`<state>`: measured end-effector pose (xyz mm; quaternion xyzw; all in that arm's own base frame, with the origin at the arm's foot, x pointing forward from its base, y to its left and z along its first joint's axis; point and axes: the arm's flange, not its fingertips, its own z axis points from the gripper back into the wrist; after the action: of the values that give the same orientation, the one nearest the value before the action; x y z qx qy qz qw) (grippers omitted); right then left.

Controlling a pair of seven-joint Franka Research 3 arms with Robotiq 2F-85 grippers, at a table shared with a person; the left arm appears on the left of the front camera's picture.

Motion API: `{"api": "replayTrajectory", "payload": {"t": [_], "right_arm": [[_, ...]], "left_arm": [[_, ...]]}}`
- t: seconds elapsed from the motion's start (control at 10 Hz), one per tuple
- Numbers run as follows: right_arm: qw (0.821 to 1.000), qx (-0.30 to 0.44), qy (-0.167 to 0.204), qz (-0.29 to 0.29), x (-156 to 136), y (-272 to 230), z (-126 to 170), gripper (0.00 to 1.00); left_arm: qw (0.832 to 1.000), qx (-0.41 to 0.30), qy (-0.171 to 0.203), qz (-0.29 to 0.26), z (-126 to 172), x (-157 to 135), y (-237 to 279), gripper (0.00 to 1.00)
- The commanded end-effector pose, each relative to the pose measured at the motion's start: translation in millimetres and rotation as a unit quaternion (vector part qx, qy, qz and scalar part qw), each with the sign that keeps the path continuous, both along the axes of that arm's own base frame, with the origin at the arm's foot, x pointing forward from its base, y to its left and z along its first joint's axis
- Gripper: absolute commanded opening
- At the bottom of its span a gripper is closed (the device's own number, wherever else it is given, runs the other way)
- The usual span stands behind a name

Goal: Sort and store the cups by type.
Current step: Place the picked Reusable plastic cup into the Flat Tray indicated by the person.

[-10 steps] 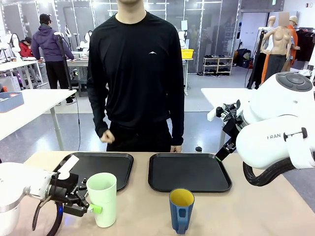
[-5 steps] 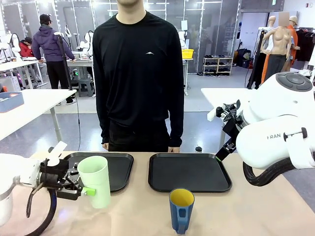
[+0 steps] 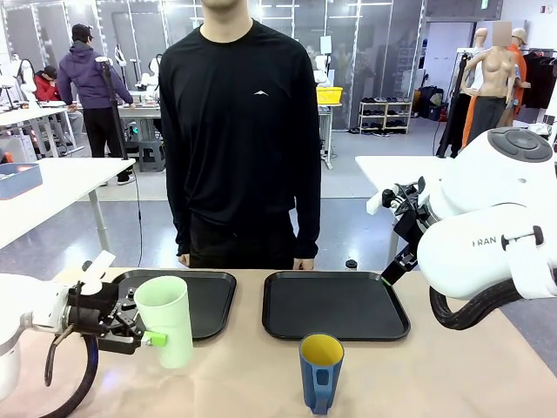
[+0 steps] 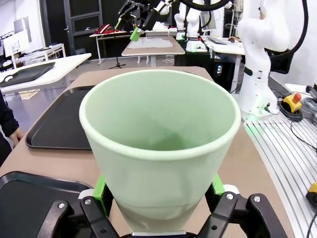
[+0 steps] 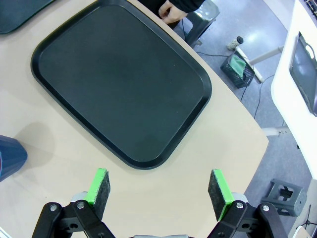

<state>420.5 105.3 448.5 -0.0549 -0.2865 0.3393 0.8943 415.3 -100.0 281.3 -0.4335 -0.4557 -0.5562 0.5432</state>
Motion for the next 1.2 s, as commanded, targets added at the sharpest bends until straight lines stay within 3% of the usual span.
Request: {"api": "replayTrajectory", "payload": {"t": [0.0, 1.1], "right_arm": [[1.000, 0.001, 0.001, 0.000, 0.1, -0.3, -0.3, 1.00], [1.000, 0.001, 0.001, 0.000, 0.1, -0.3, -0.3, 1.00]], "left_arm": [[1.000, 0.001, -0.001, -0.003, 3.1, -0.2, -3.2, 0.04], [1.000, 0.001, -0.001, -0.003, 3.1, -0.2, -3.2, 0.04]]}}
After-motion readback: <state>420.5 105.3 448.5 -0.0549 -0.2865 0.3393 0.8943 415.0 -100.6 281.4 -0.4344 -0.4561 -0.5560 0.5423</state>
